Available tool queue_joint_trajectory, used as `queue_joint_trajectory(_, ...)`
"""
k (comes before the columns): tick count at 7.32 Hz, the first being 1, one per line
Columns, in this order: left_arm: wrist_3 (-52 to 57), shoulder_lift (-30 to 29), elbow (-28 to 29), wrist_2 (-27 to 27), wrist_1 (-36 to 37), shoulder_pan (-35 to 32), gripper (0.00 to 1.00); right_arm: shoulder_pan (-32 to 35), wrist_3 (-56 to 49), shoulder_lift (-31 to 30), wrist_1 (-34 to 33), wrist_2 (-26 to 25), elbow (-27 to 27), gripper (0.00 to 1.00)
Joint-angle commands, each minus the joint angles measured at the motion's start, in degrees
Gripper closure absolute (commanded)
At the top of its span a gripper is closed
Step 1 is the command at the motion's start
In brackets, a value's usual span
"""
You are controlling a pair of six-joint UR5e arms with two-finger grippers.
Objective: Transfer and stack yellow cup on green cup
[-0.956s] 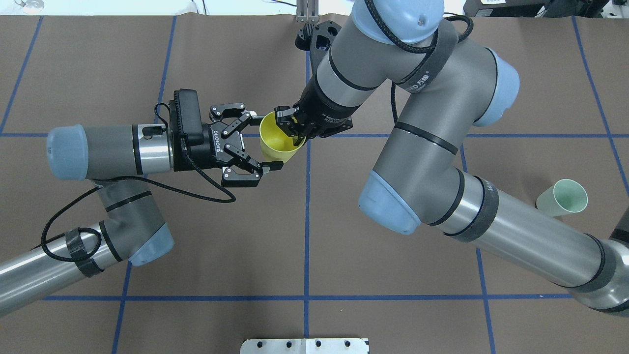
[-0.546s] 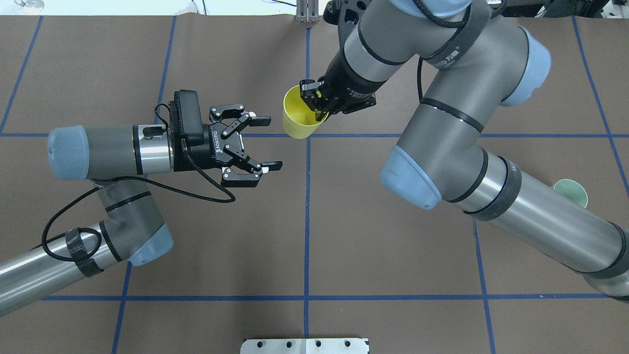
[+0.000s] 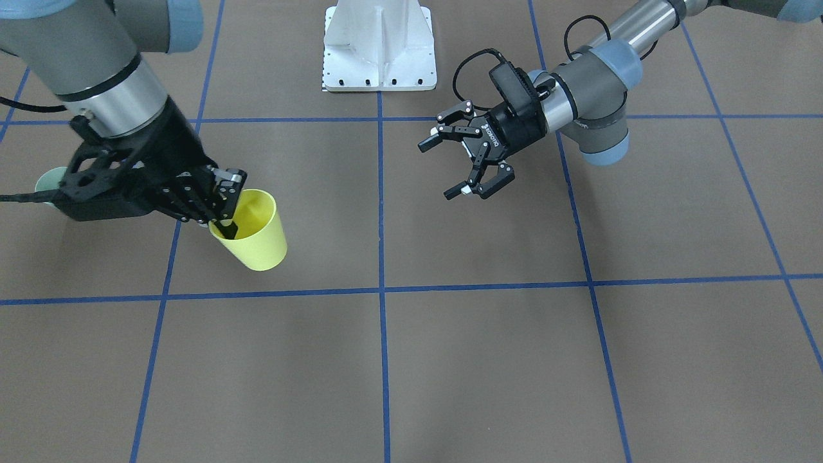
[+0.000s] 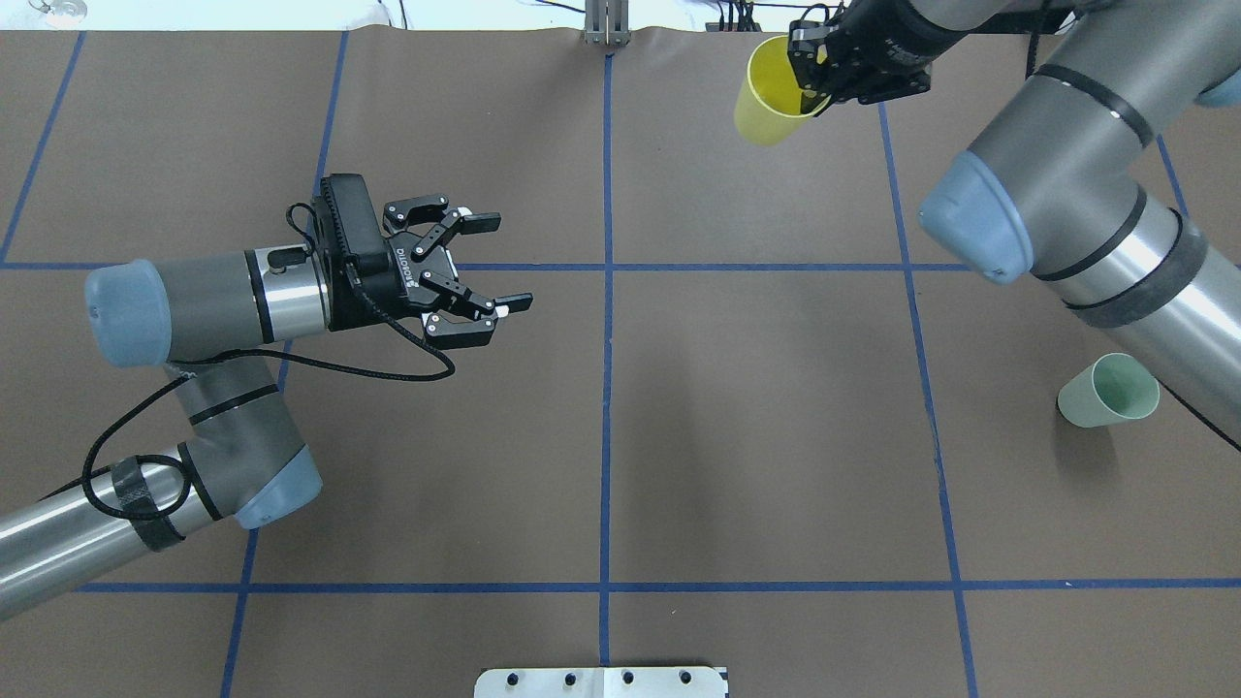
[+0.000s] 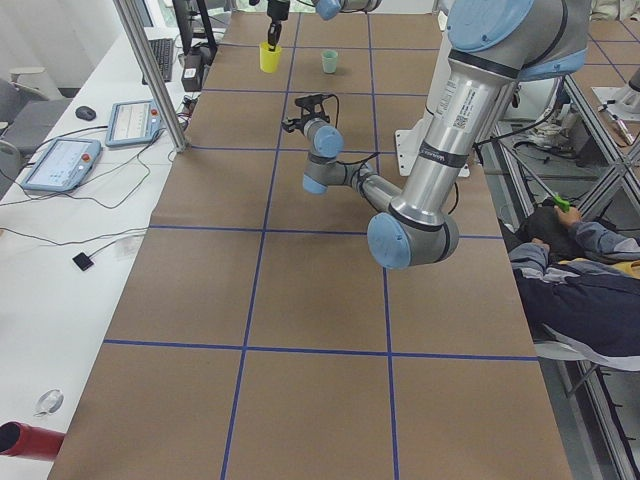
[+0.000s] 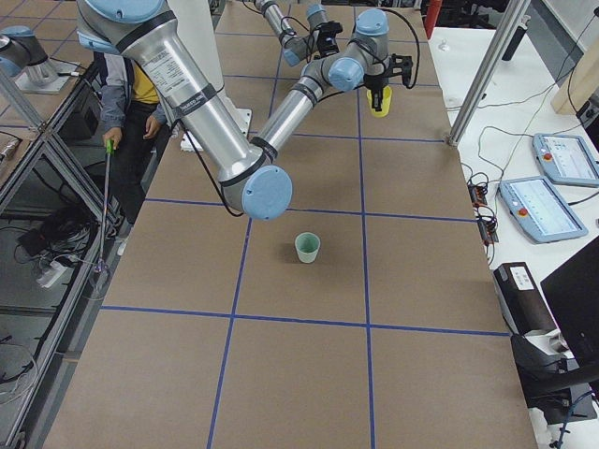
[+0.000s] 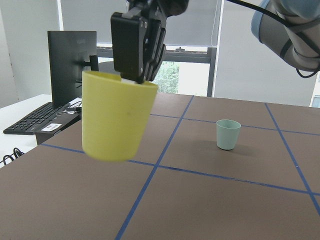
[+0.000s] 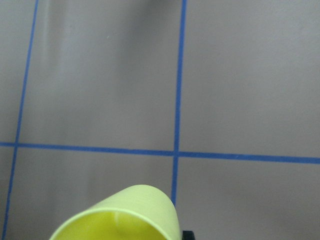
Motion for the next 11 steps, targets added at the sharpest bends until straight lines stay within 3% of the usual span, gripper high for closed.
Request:
queue_joint_trajectory(1, -0.47, 3.36, -0.21, 5.86, 4.72, -2.74, 0.01, 5.78, -7.41, -5.15, 0.07, 0.26, 0.22, 1.00)
queue_joint_trajectory(3, -0.30, 3.45, -0.74, 5.35, 19.00, -9.14, 0.01, 6.42, -10.18, -8.93, 0.07, 0.70, 3.63, 1.00)
queue_joint_trajectory(4, -0.21, 3.45, -1.09, 0.12, 28.66, -13.44, 0.01, 6.42, -10.26, -9.91, 0.07, 0.70, 4.26, 1.00)
queue_joint_trajectory(6, 0.58, 3.45, -1.10, -15.85, 46.41, -24.85, 0.01, 6.51, -12.10, -13.93, 0.68, 0.79, 5.74, 1.00)
queue_joint_trajectory(8, 2.76, 3.54, -1.09, -21.27, 60.41, -29.89, 0.00, 6.51, -15.43, -17.90, 0.78, 0.87, 8.73, 1.00)
queue_joint_trajectory(9, 14.09, 6.33, -2.23, -24.16, 65.27, -33.83, 0.00, 6.60, -18.84, -19.83, 0.87, 1.57, 9.36, 1.00)
queue_joint_trajectory(10, 21.25, 6.88, -2.41, -29.50, 71.58, -39.97, 0.00, 6.60, -22.53, -21.50, 0.87, 4.36, 10.41, 1.00)
queue_joint_trajectory(11, 26.46, 6.88, -4.07, -31.47, 79.91, -44.46, 0.00, 6.68, -24.66, -23.78, 0.87, 5.69, 11.90, 1.00)
